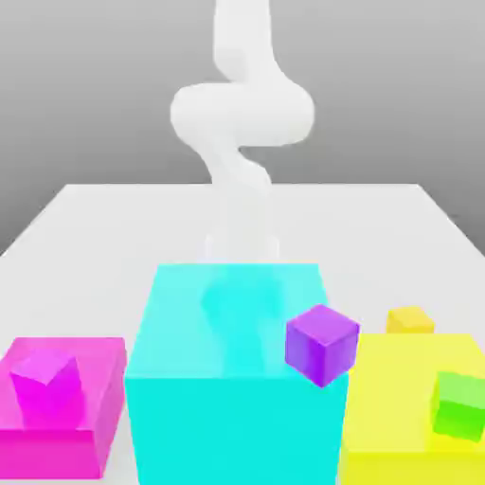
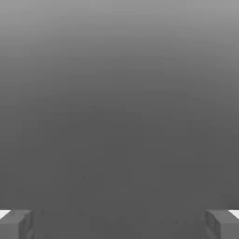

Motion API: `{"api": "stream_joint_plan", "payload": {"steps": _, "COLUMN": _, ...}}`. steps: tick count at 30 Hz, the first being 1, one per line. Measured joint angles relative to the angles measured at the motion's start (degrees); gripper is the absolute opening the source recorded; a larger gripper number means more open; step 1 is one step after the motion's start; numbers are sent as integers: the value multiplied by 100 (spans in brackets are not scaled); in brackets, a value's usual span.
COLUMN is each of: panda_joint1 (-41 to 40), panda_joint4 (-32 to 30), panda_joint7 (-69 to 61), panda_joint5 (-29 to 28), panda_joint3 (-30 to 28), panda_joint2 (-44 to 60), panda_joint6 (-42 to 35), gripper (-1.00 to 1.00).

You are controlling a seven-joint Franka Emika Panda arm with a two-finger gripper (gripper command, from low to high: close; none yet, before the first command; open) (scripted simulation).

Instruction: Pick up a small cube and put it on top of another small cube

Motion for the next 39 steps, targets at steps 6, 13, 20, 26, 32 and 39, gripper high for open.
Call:
{"api": "stream_joint_plan", "payload": {"steps": 6, "panda_joint1": 176, "panda_joint4": -777, "panda_joint7": 961, "panda_joint5": -91, "panda_joint3": 1119, "panda_joint2": 1133, "panda_joint6": 767, "gripper": 0}}
{"api": "stream_joint_plan", "payload": {"steps": 13, "panda_joint1": 460, "panda_joint4": -1649, "panda_joint7": 2036, "panda_joint5": -196, "panda_joint3": 2227, "panda_joint2": 2414, "panda_joint6": 1621, "gripper": 0}}
{"api": "stream_joint_plan", "payload": {"steps": 20, "panda_joint1": 985, "panda_joint4": -2522, "panda_joint7": 2976, "panda_joint5": -117, "panda_joint3": 3095, "panda_joint2": 3634, "panda_joint6": 2480, "gripper": 0}}
{"api": "stream_joint_plan", "payload": {"steps": 26, "panda_joint1": 1552, "panda_joint4": -2786, "panda_joint7": 3549, "panda_joint5": -311, "panda_joint3": 3154, "panda_joint2": 4327, "panda_joint6": 2997, "gripper": 0}}
{"api": "stream_joint_plan", "payload": {"steps": 32, "panda_joint1": 1874, "panda_joint4": -2633, "panda_joint7": 4442, "panda_joint5": -1500, "panda_joint3": 2474, "panda_joint2": 4886, "panda_joint6": 3347, "gripper": 0}}
{"api": "stream_joint_plan", "payload": {"steps": 39, "panda_joint1": 2902, "panda_joint4": -2483, "panda_joint7": 5402, "panda_joint5": -2809, "panda_joint3": 1121, "panda_joint2": 5550, "panda_joint6": 3803, "gripper": 0}}
